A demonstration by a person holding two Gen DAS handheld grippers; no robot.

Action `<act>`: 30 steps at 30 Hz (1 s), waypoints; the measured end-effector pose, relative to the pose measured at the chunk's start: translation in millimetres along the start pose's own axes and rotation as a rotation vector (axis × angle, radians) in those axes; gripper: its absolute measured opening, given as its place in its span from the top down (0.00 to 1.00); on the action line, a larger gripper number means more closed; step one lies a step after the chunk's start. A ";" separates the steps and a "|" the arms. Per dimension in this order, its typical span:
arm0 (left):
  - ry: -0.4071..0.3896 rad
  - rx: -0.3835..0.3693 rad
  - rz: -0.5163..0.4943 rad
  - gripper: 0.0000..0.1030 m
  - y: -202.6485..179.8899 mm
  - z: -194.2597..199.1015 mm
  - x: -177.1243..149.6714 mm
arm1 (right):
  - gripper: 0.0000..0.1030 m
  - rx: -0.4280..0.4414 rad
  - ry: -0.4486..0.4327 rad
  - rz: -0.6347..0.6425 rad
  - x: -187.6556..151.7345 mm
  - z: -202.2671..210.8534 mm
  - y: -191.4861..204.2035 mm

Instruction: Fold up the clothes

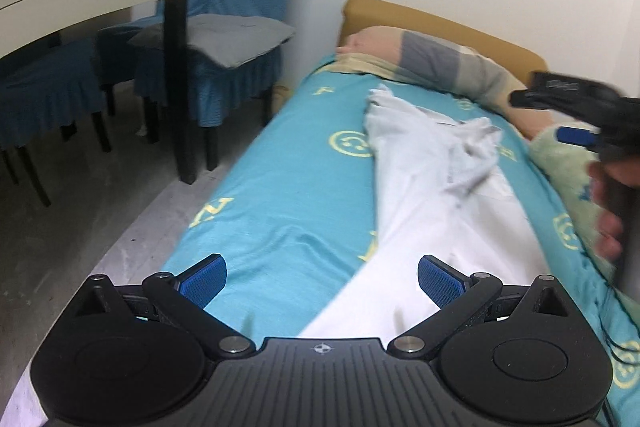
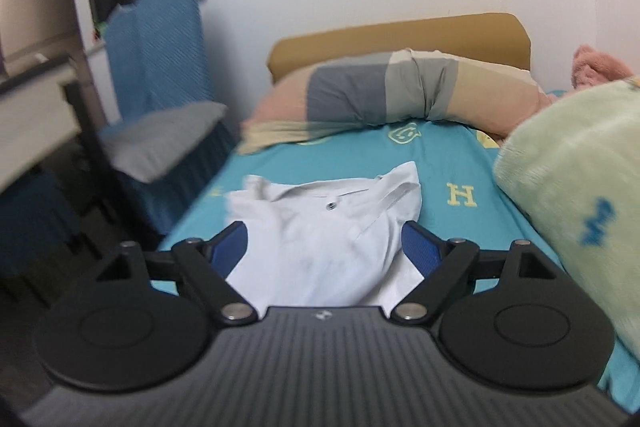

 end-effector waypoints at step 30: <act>0.550 -0.266 -0.020 0.23 100.1 -10.9 -50.1 | 0.17 0.021 0.092 -0.087 -134.0 197.7 -31.6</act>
Point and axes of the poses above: each gripper's, at about its wrist camera, not at the fingertips, and z roughly against the way its jaws point, y to its left, x to its top, the point moved 7 cm from there along -z, roughly the way its jaws point, and after that the axes turned 7 degrees about -z, right-handed, at the moved point
